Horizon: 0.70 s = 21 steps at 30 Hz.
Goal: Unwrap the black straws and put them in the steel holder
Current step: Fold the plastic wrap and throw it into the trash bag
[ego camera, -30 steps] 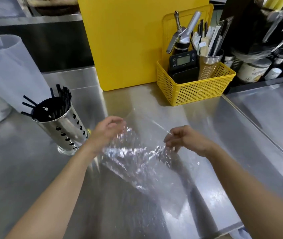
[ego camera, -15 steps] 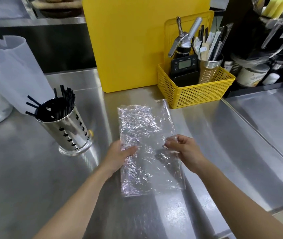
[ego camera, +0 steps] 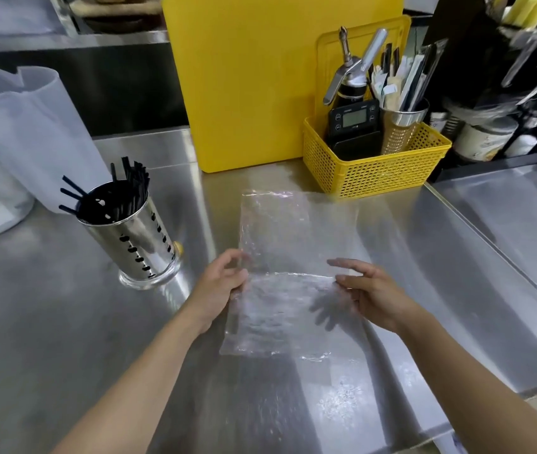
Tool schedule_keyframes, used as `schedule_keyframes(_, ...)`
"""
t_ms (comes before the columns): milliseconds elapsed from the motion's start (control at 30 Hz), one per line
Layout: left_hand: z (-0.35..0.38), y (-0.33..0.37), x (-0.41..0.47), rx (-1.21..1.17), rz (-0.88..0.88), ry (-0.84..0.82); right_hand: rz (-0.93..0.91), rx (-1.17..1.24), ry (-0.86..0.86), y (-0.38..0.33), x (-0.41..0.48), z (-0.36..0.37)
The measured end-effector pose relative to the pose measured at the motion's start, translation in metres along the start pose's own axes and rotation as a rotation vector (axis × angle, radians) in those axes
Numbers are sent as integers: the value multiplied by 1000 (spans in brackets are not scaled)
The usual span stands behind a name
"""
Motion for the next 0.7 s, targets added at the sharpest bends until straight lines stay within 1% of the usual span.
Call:
schedule_keyframes(100,4,6,-1,11,31,23,0,-17,2,1,-2,1)
schedule_keyframes(167,5,11,-4,34,47,6,-22,-29,9,-2,-4,3)
schedule_keyframes(233,7,14,-6,-63,49,-20,-13,-15,-26,-2,-5,4)
schedule_keyframes(300,9,12,-9,-222,0,-41,19,36,-75,0,-8,7)
schedule_keyframes(333,12,9,-10,-262,-27,-63,26,52,-99,0,-9,8)
schedule_keyframes(400,18,1,-14,-222,-95,-127,-2,15,-108,-3,-12,13)
schedule_keyframes(467,21,-8,-18,-105,-144,-166,-60,-27,-60,-6,-12,13)
schedule_keyframes(533,19,-13,-19,-60,-133,-143,-96,-8,-29,-5,-10,10)
schedule_keyframes(600,13,-15,-20,-72,-128,-51,-115,73,-8,-5,-13,9)
schedule_keyframes(633,10,-16,-21,-101,-143,-1,-113,110,-13,-4,-16,12)
schedule_keyframes(700,5,-18,-22,-162,-169,66,-56,102,-6,4,-23,18)
Point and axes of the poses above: each hand's wrist, its own x-axis towards the middle knuckle, its own z-axis out of the palm, y = z × x, the point moved 9 cm from there along x, towards the middle knuckle, and after that the axes turned 9 degrees about z, right-handed, at the moved point
